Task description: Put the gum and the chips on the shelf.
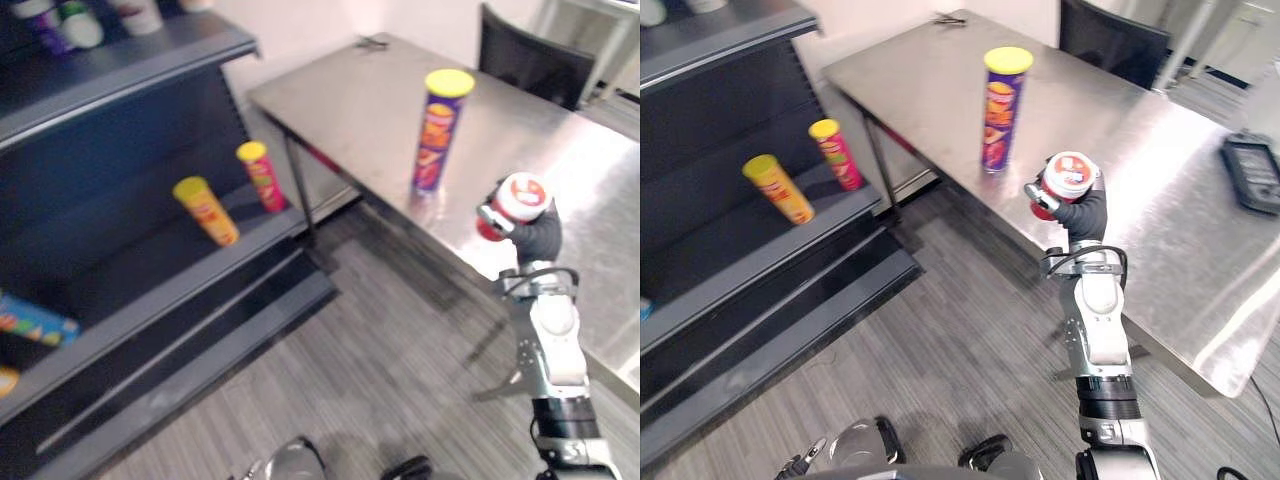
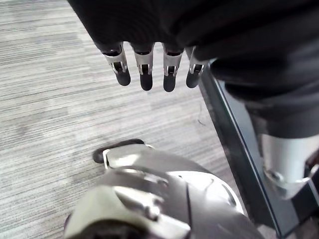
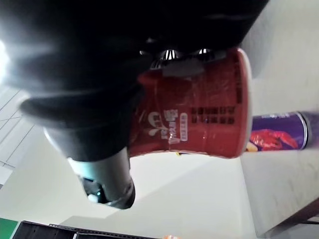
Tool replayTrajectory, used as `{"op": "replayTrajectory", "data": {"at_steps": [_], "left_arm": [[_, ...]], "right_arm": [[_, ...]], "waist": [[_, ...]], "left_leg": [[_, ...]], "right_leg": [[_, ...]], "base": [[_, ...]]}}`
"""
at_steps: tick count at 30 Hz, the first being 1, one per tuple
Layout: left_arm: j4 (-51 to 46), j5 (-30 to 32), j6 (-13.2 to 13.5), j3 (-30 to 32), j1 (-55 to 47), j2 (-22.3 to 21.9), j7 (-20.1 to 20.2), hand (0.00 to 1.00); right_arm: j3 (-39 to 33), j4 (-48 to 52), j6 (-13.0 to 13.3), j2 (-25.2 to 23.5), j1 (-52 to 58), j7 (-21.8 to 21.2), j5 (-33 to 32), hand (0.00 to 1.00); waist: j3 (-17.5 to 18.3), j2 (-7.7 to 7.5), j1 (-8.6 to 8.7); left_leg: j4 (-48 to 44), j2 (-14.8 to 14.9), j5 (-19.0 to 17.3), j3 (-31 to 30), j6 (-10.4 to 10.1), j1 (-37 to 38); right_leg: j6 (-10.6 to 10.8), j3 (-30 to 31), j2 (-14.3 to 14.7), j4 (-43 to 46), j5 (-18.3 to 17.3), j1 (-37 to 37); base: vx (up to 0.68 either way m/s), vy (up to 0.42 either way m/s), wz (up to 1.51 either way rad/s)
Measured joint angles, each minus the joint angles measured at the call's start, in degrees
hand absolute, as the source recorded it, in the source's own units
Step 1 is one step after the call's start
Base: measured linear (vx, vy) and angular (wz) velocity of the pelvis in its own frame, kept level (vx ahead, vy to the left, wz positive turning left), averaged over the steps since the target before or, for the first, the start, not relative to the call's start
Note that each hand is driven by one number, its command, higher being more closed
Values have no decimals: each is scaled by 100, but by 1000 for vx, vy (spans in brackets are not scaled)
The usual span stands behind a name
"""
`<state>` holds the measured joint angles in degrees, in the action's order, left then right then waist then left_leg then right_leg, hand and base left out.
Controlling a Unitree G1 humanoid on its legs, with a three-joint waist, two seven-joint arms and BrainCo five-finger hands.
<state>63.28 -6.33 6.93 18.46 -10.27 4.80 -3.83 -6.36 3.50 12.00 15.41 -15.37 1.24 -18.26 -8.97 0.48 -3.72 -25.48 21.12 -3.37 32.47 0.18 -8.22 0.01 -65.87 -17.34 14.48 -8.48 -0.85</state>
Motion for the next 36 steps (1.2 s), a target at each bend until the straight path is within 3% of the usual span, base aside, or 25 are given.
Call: {"op": "replayTrajectory", "data": {"at_steps": [2, 4, 8, 10, 12, 14, 18, 24, 31, 34, 36], "left_arm": [[2, 7, 2, -7, 26, -151, 7, 0], [8, 31, 2, -3, 118, -183, 9, 0], [0, 42, 3, 1, 156, -19, -14, 0], [23, 53, 3, 16, 144, 16, -32, 0], [105, 98, 3, 131, 132, 31, -41, 0], [168, 148, 8, 239, 142, 77, -56, 0], [221, 254, 9, 490, 135, 212, -86, 0], [218, 277, 9, 673, 29, 211, -85, 0], [158, 307, 14, 675, -3, 175, -66, 0], [125, 304, 17, 654, -2, 170, -57, 0], [24, 281, 49, 621, -3, 170, -58, 0]], "right_arm": [[-180, 7, 1, 58, 39, 81, 17, 100], [-321, 3, -6, 32, 68, 105, 17, 100], [-350, 9, -6, 26, 152, 95, 19, 100], [-471, 4, -6, -19, 215, 141, 21, 100], [-498, -27, -7, -113, 227, 262, 37, 100], [-497, -122, -6, -154, 227, 340, 51, 100], [-492, -235, -10, -294, 237, 344, 219, 100], [-493, -229, -9, -297, 376, 311, 254, 100], [-489, -230, -10, -297, 555, 204, 255, 100], [-416, -232, -10, -296, 553, 184, 255, 100], [-343, -397, -8, -288, 487, 185, 256, 100]], "waist": [[88, 135, 81], [115, 169, 92], [163, 64, 43], [153, 33, 21], [135, -84, -26], [128, -197, -98], [124, -388, -167], [122, -383, -198], [136, -367, -161], [139, -381, -181], [125, -400, -213]], "left_leg": [[550, -48, 16, -35, -294, 382], [1089, -255, -34, 60, -403, 399], [1277, -562, -48, 302, -362, 138], [1364, -687, -74, 297, -319, 136], [1314, -837, -118, 318, -223, 141], [1287, -912, -147, 329, -176, 162], [1372, -984, -182, 325, -126, 216], [1787, -1081, -155, 341, -129, 374], [2330, -1172, 316, 434, -111, 405], [2138, -1139, 265, 334, -80, 292], [1485, -946, 56, 252, -6, -69]], "right_leg": [[39, -468, -77, -19, 93, -42], [40, -829, -179, -13, 240, -48], [155, -1414, -468, 58, 566, -219], [161, -1414, -687, 300, 587, -256], [174, -1355, -972, 571, 595, -256], [202, -1299, -1071, 637, 616, -264], [221, -1214, -1088, 596, 629, -278], [242, -1108, -947, 345, 698, -315], [222, -1051, -758, 137, 785, -121], [255, -1052, -760, 142, 826, -131], [277, -1055, -755, 182, 884, -151]], "base": [[-152, 220, 134], [-104, 252, 108], [-78, 265, 80], [-58, 218, 39], [-29, 183, 9], [-17, 121, 1], [-44, 85, 3], [-80, 48, -3], [11, 12, -2], [65, -2, 22], [80, 4, 38]]}}
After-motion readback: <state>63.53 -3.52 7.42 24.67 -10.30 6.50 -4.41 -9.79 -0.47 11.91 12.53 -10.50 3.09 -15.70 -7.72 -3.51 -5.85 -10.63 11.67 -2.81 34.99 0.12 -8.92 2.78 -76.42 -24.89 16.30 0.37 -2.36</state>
